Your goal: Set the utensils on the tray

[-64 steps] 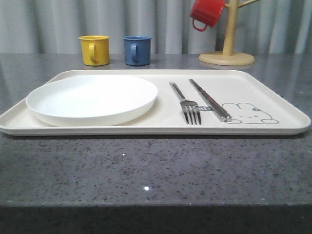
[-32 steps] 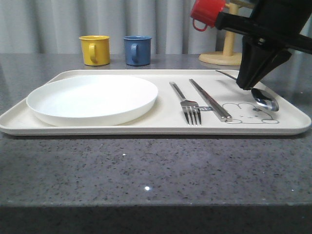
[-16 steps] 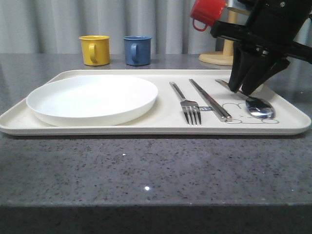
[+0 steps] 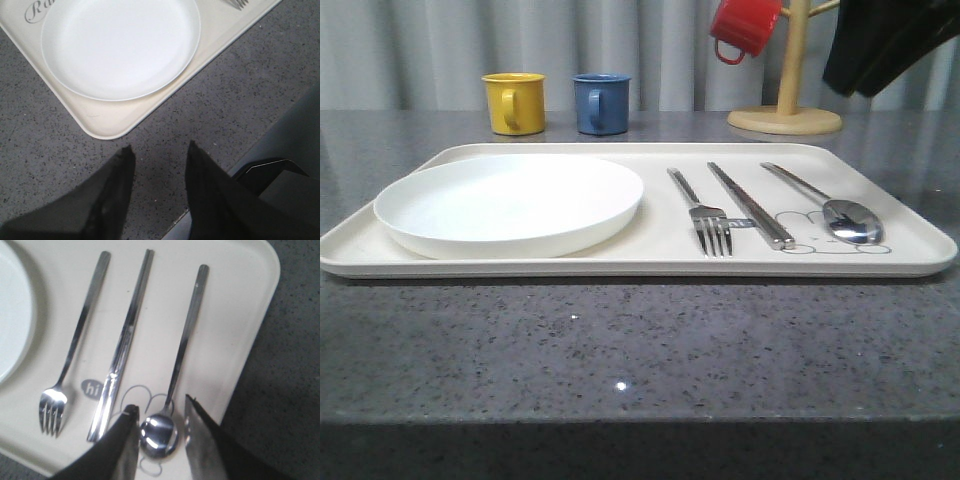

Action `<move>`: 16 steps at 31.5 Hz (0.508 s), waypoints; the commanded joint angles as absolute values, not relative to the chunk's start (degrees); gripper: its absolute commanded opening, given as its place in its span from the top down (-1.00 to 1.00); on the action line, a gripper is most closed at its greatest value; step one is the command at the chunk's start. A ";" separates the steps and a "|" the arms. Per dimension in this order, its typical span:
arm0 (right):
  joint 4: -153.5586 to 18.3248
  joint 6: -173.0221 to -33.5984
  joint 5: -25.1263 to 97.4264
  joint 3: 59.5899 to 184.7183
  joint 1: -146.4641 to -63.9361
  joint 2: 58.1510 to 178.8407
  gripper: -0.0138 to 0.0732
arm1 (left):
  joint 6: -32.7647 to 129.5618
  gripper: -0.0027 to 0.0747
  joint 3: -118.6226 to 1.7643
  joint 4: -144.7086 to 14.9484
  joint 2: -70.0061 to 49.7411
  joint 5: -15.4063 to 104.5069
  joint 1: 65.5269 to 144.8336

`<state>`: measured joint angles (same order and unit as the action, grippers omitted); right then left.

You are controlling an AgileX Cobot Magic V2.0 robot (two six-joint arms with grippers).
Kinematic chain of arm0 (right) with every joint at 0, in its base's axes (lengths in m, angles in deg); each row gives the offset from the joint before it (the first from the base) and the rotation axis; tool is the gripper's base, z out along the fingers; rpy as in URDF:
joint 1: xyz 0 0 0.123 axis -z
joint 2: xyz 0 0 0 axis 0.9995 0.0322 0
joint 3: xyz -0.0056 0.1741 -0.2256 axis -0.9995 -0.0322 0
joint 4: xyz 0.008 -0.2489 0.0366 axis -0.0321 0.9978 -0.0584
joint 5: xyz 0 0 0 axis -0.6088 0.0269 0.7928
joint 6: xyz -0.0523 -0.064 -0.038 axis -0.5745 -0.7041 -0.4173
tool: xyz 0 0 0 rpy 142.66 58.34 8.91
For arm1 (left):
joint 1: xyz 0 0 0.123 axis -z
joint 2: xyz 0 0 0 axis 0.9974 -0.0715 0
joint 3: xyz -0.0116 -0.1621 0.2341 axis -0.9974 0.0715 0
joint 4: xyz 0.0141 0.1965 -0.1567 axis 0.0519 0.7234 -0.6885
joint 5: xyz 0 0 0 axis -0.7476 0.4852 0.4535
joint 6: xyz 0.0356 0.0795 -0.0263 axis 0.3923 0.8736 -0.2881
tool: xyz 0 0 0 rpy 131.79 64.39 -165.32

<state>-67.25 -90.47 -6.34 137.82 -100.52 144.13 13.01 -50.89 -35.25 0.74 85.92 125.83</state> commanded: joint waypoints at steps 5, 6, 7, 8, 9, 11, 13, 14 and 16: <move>-64.50 -92.05 -8.45 131.99 -101.22 128.36 0.07 | 12.53 0.29 -52.28 -35.27 0.78 82.34 126.21; -64.08 -92.05 -9.11 130.81 -101.22 126.32 0.07 | 12.53 0.29 -52.28 -35.27 0.78 82.34 126.21; -63.85 -92.05 -9.39 129.93 -101.22 124.78 0.07 | 12.53 0.29 -52.28 -35.27 0.78 82.34 126.21; -63.87 -92.05 -9.91 129.08 -101.22 123.20 0.07 | 12.53 0.29 -52.28 -35.27 0.78 82.34 126.21; -63.87 -92.05 -10.20 127.95 -101.22 121.15 0.07 | 12.53 0.29 -52.28 -35.27 0.78 82.34 126.21; -63.93 -91.92 -10.31 125.95 -101.22 117.55 0.07 | 12.53 0.29 -52.28 -35.27 0.78 82.34 126.21; -63.99 -91.92 -10.44 124.33 -101.22 114.57 0.07 | 12.53 0.29 -52.28 -35.27 0.78 82.34 126.21; -63.99 -91.92 -10.43 123.32 -101.22 112.60 0.07 | 12.53 0.29 -52.28 -35.27 0.78 82.34 126.21; -63.99 -91.92 -10.49 121.62 -101.22 109.41 0.07 | 12.53 0.29 -52.28 -35.27 0.78 82.34 126.21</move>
